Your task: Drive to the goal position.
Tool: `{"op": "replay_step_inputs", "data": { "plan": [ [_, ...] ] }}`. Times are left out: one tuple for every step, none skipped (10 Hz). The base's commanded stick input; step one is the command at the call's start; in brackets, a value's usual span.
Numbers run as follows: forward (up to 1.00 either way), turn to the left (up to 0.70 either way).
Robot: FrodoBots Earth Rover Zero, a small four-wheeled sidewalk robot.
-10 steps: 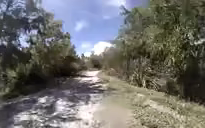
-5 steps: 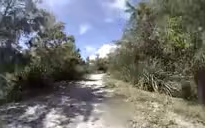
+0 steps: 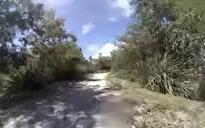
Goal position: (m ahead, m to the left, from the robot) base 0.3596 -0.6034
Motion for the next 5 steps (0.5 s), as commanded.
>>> {"op": "replay_step_inputs", "data": {
  "plan": [
    [0.82, 0.00],
    [0.82, 0.00],
    [0.82, 0.00],
    [0.82, 0.00],
    [0.82, 0.00]
  ]
}}
